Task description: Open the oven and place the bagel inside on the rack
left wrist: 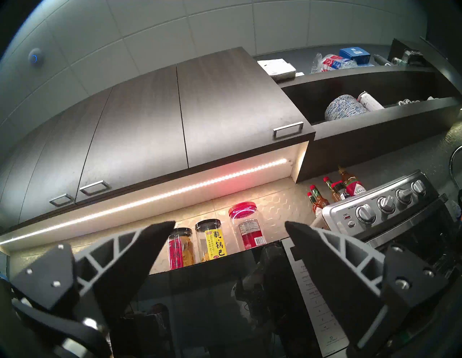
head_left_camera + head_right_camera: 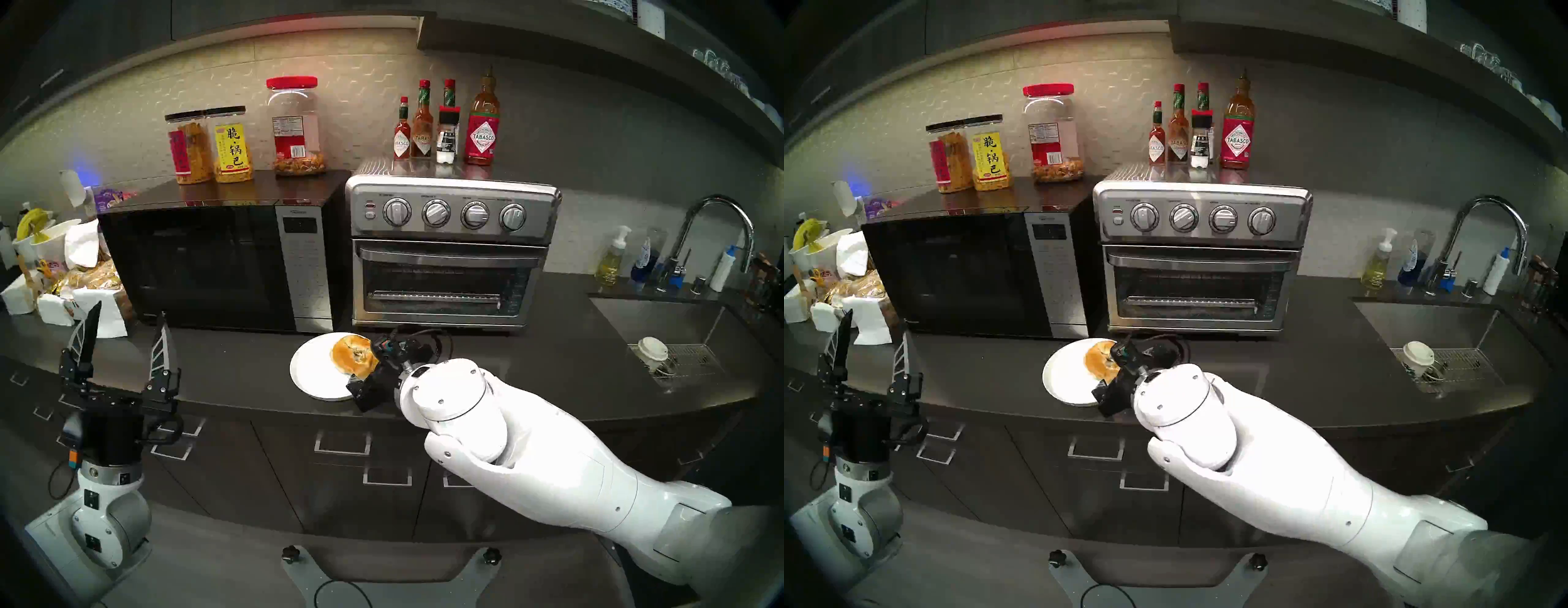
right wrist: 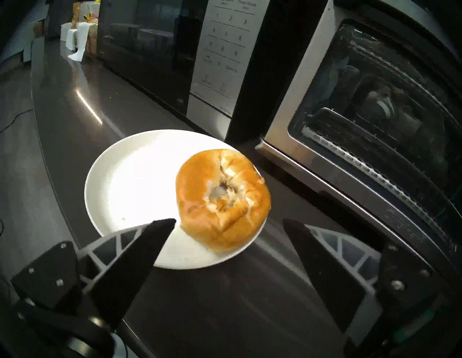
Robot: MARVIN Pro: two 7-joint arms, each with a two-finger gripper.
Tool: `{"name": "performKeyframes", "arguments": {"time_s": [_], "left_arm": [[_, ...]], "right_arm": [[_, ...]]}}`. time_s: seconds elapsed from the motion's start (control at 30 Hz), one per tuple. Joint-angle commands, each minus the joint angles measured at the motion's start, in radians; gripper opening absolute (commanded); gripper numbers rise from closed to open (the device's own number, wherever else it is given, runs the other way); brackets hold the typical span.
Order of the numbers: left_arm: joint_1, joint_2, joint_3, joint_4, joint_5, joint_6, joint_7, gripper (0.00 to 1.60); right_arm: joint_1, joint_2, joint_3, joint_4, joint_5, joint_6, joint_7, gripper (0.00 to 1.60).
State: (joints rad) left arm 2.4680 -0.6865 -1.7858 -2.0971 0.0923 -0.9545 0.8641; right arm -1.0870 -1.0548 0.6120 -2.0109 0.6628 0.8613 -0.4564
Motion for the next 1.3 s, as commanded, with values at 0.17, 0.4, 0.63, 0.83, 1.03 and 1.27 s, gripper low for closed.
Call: {"name": "performKeyframes", "arguments": {"time_s": [0.17,0.4,0.63,0.83,1.03,1.27], "left_arm": [[-0.002,0.000,-0.006,-0.008,0.001,-0.001,0.001,1.60],[-0.002,0.000,-0.006,-0.008,0.001,-0.001,0.001,1.60],[-0.001,0.000,-0.007,-0.009,0.001,0.000,0.001,1.60],[-0.002,0.000,-0.006,-0.008,0.001,-0.001,0.001,1.60],[-0.002,0.000,-0.006,-0.008,0.001,-0.001,0.001,1.60],[-0.001,0.000,-0.007,-0.009,0.000,0.000,0.001,1.60]], "right_arm": [[-0.023,0.117,0.065,-0.153,0.040,-0.001,0.043,1.60],[-0.069,0.159,0.110,-0.238,0.045,-0.079,0.047,1.60],[-0.109,0.158,0.147,-0.204,0.057,-0.202,0.056,1.60],[-0.157,0.224,0.231,-0.251,0.074,-0.291,0.068,1.60],[-0.219,0.283,0.318,-0.261,0.135,-0.383,0.099,1.60],[-0.258,0.299,0.300,-0.228,0.116,-0.439,0.128,1.60]]}}
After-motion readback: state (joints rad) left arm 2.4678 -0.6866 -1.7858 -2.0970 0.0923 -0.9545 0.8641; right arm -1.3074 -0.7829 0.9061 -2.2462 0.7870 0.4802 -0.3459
